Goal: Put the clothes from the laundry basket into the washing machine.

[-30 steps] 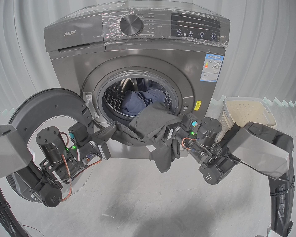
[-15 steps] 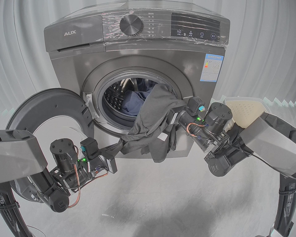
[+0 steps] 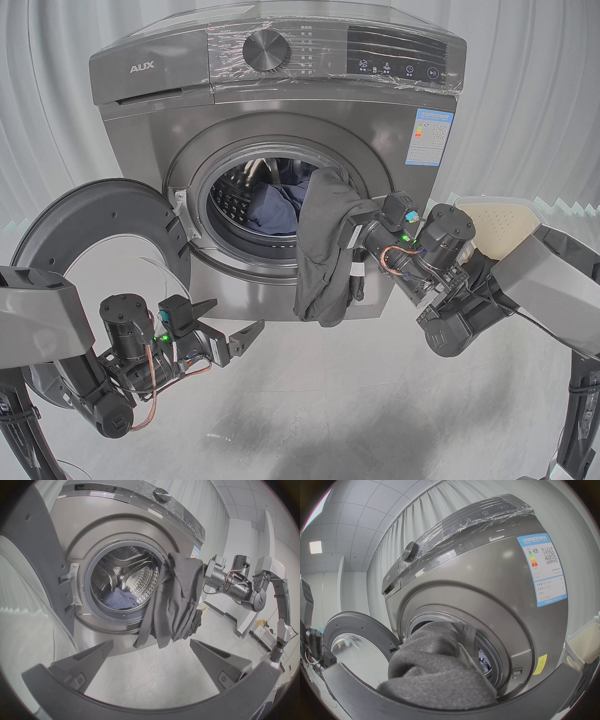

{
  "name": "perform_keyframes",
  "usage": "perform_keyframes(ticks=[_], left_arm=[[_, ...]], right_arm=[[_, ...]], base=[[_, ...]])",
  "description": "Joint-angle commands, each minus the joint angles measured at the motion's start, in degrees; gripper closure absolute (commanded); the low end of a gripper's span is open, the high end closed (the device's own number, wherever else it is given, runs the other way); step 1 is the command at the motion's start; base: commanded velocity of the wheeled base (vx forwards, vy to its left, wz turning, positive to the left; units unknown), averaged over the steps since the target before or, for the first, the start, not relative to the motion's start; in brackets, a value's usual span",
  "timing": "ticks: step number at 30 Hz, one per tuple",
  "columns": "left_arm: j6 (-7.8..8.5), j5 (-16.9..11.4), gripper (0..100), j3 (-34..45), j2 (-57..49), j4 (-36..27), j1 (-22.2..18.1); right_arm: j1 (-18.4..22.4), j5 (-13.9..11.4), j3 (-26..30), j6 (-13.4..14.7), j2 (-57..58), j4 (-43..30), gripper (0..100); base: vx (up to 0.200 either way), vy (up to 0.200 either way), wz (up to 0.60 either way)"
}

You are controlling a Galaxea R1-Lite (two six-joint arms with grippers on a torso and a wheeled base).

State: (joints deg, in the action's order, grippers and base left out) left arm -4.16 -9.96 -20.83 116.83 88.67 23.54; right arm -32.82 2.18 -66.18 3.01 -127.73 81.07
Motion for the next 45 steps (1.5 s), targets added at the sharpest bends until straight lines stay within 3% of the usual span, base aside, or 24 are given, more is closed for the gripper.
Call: perform_keyframes(ticks=[1,7,8,10,23,38,45], left_arm=[[0.03,0.03,0,1.32,-0.56,0.01,-1.13],[0.20,-0.15,0,1.32,0.24,0.01,-0.78],[1.34,-0.59,0,1.41,0.15,0.01,0.10],[2.22,-0.59,0,0.44,0.15,0.01,1.77],[2.14,-0.59,0,-9.14,4.81,0.01,6.08],[1.78,-0.41,0,-19.16,12.54,0.01,5.82],[1.70,0.12,0,-23.20,15.53,0.01,4.50]], right_arm=[[0.30,0.02,-0.09,-0.02,1.52,-0.38,100],[0.56,0.63,0.53,0.33,2.75,-0.56,100],[0.03,1.86,1.67,0.59,3.46,-0.47,100],[-0.41,1.86,2.73,0.59,3.81,-0.12,100],[-5.94,1.95,5.45,1.03,2.75,0.32,100],[-12.89,2.30,9.32,2.17,3.46,1.02,100],[-13.76,3.18,11.87,2.88,4.42,1.29,100]], base=[[0.000,0.000,0.00],[0.000,0.000,0.00],[0.000,0.000,0.00],[0.000,0.000,0.00],[0.000,0.000,0.00],[0.000,0.000,0.00],[0.000,0.000,0.00]])
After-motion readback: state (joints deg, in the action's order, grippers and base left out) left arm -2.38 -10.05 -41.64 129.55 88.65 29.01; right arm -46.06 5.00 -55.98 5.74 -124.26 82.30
